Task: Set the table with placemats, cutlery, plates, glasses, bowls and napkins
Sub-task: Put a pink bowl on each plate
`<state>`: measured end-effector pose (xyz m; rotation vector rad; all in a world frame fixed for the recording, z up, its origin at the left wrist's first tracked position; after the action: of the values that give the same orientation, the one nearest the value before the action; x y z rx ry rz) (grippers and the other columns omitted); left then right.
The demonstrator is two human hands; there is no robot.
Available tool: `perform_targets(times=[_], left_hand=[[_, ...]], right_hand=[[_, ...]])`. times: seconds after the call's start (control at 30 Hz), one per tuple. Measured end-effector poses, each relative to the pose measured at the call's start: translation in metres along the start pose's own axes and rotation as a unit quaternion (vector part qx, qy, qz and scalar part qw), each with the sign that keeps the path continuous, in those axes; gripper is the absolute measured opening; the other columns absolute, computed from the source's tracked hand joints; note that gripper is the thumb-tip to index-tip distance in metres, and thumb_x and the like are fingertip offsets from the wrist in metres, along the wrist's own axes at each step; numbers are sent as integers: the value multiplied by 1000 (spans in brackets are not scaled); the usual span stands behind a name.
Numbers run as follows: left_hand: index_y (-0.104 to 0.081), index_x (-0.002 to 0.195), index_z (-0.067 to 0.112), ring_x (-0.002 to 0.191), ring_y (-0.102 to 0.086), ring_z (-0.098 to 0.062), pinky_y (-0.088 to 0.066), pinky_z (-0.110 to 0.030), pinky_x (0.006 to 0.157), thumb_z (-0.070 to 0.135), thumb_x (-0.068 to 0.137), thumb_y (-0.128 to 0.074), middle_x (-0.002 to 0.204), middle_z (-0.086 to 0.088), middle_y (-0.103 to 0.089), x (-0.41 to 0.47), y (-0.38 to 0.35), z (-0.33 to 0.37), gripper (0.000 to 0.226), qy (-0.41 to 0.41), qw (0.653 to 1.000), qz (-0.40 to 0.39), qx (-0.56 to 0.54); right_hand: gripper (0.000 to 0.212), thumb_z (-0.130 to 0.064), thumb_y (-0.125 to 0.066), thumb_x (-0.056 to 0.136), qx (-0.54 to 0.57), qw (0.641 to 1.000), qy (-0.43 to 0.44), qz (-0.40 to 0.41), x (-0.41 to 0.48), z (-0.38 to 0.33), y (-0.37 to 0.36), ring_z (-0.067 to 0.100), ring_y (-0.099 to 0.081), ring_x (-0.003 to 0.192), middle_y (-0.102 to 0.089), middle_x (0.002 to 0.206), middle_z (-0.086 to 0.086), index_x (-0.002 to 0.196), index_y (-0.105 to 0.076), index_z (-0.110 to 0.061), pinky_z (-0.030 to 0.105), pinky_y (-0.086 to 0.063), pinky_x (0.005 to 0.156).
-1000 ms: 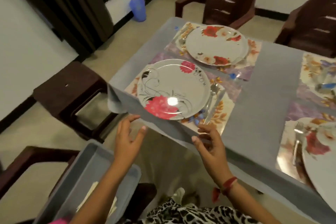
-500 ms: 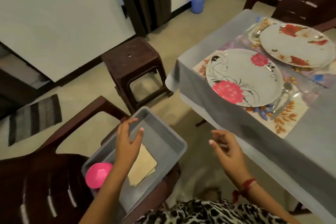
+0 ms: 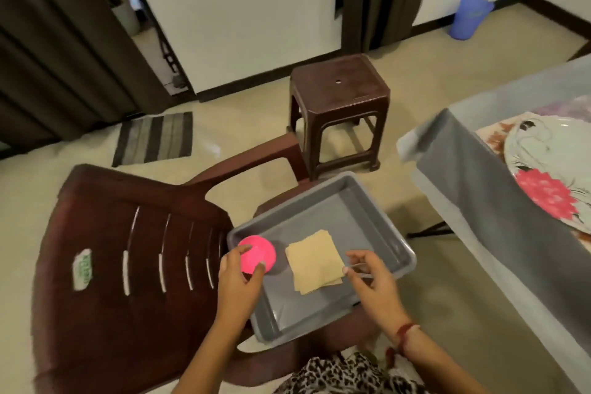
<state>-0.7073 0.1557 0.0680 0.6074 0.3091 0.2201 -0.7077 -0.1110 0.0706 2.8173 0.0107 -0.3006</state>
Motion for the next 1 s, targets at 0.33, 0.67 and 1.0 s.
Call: perform_targets(times=[0.33,0.67,1.0], left_hand=[[-44,134,12,119,-47,-28,-40,-35,97,21,87,-66,134,-12,-40,21,-4,-104,53,152,988,30,5],[-48,129,17,103,-42,-6,-35,-25,90,16,85,-68,123,1,-39,23,-21,-181,48,254,963,73,-45],[-56,102,34,100,-47,6,-37,-20,91,10,86,-65,116,7,-49,9,-6,-180,30,239,958,104,-120]], right_hand=[[25,-14,-67,84,-58,987,-83,-128,79,79,-133,20,-57,97,-54,110,7,104,-54,-23,15,-48,77],[66,-9,-66,85,63,929,-331,-153,151,181,-266,32,-46,118,-42,128,9,140,-30,-13,32,-55,67],[48,5,-46,84,-2,918,-364,-160,143,193,-270,32,-51,98,-50,126,17,129,-44,-11,51,-56,74]])
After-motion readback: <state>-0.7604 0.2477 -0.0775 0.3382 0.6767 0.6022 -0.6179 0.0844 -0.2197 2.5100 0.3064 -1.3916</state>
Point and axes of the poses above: each hand's wrist, its own x-axis towards the middle knuckle, its own y-axis out of the back of the hand, z = x × y, the point moved 7 cm from there along x, towards the middle knuckle
